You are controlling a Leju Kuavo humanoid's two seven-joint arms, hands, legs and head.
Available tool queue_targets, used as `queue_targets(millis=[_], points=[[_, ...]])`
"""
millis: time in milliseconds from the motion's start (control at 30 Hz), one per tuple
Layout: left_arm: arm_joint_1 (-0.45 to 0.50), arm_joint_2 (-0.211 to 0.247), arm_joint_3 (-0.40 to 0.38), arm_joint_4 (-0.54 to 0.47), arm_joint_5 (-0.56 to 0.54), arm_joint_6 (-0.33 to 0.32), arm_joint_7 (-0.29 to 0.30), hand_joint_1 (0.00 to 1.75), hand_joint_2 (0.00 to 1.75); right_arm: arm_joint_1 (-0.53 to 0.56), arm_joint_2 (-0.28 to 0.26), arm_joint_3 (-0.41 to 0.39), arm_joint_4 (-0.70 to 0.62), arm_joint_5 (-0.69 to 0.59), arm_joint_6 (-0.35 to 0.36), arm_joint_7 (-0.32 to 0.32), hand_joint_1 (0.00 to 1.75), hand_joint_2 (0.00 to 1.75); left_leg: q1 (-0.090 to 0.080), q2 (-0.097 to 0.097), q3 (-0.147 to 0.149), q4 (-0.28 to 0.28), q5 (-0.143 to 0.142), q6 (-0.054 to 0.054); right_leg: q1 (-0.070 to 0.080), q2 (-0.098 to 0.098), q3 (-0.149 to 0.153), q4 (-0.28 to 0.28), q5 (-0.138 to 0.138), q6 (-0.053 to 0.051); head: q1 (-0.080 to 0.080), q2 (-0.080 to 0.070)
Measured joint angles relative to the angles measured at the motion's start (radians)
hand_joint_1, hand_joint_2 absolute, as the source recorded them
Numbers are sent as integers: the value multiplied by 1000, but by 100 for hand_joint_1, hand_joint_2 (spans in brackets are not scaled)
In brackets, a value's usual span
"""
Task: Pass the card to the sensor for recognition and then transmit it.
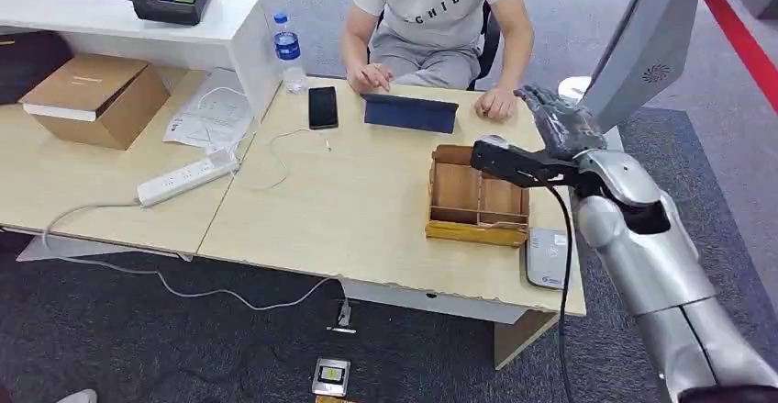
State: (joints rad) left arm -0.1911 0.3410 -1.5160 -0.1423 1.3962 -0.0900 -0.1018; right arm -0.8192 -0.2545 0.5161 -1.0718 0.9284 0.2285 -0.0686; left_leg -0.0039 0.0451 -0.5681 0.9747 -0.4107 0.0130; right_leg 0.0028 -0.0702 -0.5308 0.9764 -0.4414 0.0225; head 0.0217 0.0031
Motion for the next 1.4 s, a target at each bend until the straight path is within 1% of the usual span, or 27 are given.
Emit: queue_targets(millis=[100, 200, 300, 400, 533, 700, 733, 833, 933, 1000, 1067, 1167, 1267, 1333, 1400], points=[[0, 0, 1, 0, 9, 4, 3, 0, 0, 103, -53, -48, -155, -75, 6, 54, 0, 0, 0, 0, 0, 0, 0, 0, 0, 1, 0, 0, 0, 0, 0, 0], [0, 0, 4, 0, 24, 28, 8, 0, 0, 223, -97, -95, -312, -138, 1, 114, 0, 0, 0, 0, 1, 0, 0, 0, 0, 0, 1, -1, -1, 1, 0, 0], [3, 0, 8, 0, 27, 36, 10, 0, 0, 346, -138, -127, -445, -157, -11, 141, 0, 0, 0, 0, 0, 0, -1, 0, 0, 1, 1, -1, -1, 1, 0, 0], [-1, 0, 9, 0, 29, 37, 11, 0, 0, 391, -164, -148, -537, -160, -14, 147, 0, 0, -2, 3, 0, 0, -1, 0, 0, 3, 0, -1, 0, 1, 0, 0], [-2, -1, 10, 0, 35, 39, 18, 0, 0, 421, -188, -163, -615, -179, -13, 158, 0, 0, -2, 2, 1, 0, -1, -1, 0, 3, 0, -1, -1, 1, 0, 0], [-2, -2, 12, 0, 43, 53, 32, 0, 0, 507, -211, -165, -707, -215, -55, 206, 0, 0, -1, 2, 0, 0, -1, 0, 0, 3, 1, -1, -1, 1, 0, 0], [-2, -2, 12, 0, 44, 55, 34, 0, 0, 520, -218, -165, -720, -214, -63, 209, 0, 175, -1, 2, 0, 0, -1, 0, 0, 3, 1, -1, -1, 1, 0, 0], [-2, -2, 16, 0, 49, 63, 35, 0, 0, 551, -236, -167, -761, -213, -80, 216, 0, 175, -2, 2, 0, 0, -1, 0, 0, 3, 0, -1, -1, 1, 0, 0], [-3, -3, 18, 0, 55, 71, 35, 0, 0, 572, -246, -167, -794, -215, -82, 222, 0, 175, -2, 2, 0, 0, -1, 0, 0, 3, 0, -1, -1, 1, 0, 0], [-3, -3, 19, 0, 61, 72, 36, 0, 0, 596, -247, -160, -815, -216, -81, 248, 0, 175, -2, 2, 0, 0, -1, 0, 0, 3, 1, -1, -1, 1, 0, 0], [-3, -4, 21, 0, 63, 72, 42, 0, 0, 625, -245, -135, -820, -195, -106, 282, 0, 175, -2, 2, 0, -1, -1, 0, 0, 3, 1, -1, -1, 1, 0, 0], [-4, -6, 27, 0, 63, 72, 51, 0, 0, 648, -240, -80, -809, -123, -172, 312, 0, 175, -2, 2, 0, -1, -1, 0, 0, 3, 1, -1, -1, 1, 0, 0], [-7, -10, 29, 0, 61, 74, 56, 0, 0, 652, -232, -29, -769, 15, -237, 320, 0, 175, -1, 2, 0, -1, -1, 0, 0, 3, 1, -1, -1, 1, 0, 0], [-8, -11, 31, 0, 59, 82, 56, 0, 0, 652, -225, -2, -731, 130, -267, 320, 0, 175, -1, 2, 0, -1, -1, 0, 0, 3, 1, -1, -1, 1, 0, 0], [-8, -13, 33, -1, 57, 84, 56, 0, 0, 651, -217, 18, -692, 172, -282, 320, 0, 175, -1, 2, 0, -1, -1, 0, 0, 3, 1, -1, -1, 1, 0, 0]])
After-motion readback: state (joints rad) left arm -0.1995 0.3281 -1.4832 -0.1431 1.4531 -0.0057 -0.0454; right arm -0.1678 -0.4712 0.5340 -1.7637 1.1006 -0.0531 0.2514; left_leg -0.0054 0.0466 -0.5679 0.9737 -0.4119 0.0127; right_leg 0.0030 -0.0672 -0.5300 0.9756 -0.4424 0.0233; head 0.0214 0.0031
